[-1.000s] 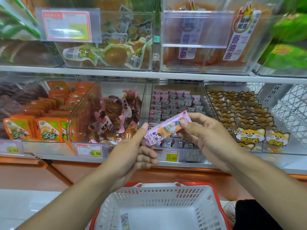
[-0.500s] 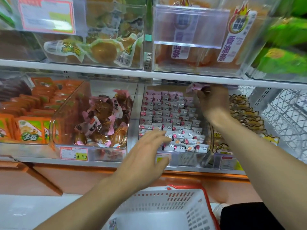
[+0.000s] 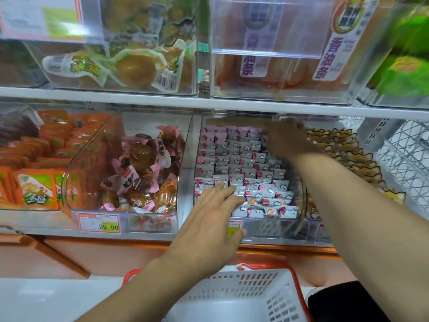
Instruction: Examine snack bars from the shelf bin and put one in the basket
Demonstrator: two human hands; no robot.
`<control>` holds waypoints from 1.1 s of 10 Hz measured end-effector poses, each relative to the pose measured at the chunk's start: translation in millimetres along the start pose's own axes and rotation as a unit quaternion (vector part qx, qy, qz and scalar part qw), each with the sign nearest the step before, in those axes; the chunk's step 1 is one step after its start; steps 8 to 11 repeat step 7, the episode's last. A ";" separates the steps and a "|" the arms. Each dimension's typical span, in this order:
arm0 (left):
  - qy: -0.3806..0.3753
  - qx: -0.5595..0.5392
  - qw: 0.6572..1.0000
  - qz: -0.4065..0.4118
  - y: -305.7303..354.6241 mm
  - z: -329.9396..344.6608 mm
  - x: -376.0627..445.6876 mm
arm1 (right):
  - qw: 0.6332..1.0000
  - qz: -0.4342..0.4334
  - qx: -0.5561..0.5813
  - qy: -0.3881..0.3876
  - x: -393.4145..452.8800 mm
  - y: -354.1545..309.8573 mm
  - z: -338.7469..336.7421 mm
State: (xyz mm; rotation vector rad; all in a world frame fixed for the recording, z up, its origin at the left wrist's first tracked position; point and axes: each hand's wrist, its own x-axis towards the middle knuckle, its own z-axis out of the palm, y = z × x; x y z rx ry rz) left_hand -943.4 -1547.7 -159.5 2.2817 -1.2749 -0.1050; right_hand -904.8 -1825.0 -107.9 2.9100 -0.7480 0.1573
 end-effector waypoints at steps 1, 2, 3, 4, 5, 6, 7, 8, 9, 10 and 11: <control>0.005 0.006 1.000 0.008 -0.9 -0.2 0.4 | 0.997 -0.011 -0.046 -0.056 4.1 -2.3 3.6; 0.001 0.012 1.000 0.013 -2.5 -1.7 0.2 | 0.995 -0.014 -0.061 -0.072 4.8 -2.9 2.7; 0.003 0.006 1.000 0.021 -4.3 -2.6 -1.1 | 0.998 -0.005 -0.031 -0.054 -0.4 -5.6 -0.3; 0.005 0.001 1.000 0.027 -5.1 -6.4 -1.8 | 0.999 0.013 0.039 0.003 -12.5 -5.5 -8.9; 0.027 -0.011 0.999 0.027 -6.7 -12.7 -8.0 | 0.988 0.065 0.130 0.042 -33.5 -2.8 -21.4; 0.050 -0.047 0.998 0.014 -4.3 -24.7 -19.6 | 0.974 0.117 0.187 0.054 -65.5 -3.1 -38.0; 0.137 -0.102 0.985 -0.037 -0.4 -52.5 -35.3 | 0.966 0.117 0.226 0.049 -113.4 3.5 -57.0; 0.137 -0.102 0.985 -0.037 -0.4 -52.5 -35.3 | 0.966 0.117 0.226 0.049 -113.4 3.5 -57.0; 0.137 -0.102 0.985 -0.037 -0.4 -52.5 -35.3 | 0.966 0.117 0.226 0.049 -113.4 3.5 -57.0; 0.137 -0.102 0.985 -0.037 -0.4 -52.5 -35.3 | 0.966 0.117 0.226 0.049 -113.4 3.5 -57.0; 0.137 -0.102 0.985 -0.037 -0.4 -52.5 -35.3 | 0.966 0.117 0.226 0.049 -113.4 3.5 -57.0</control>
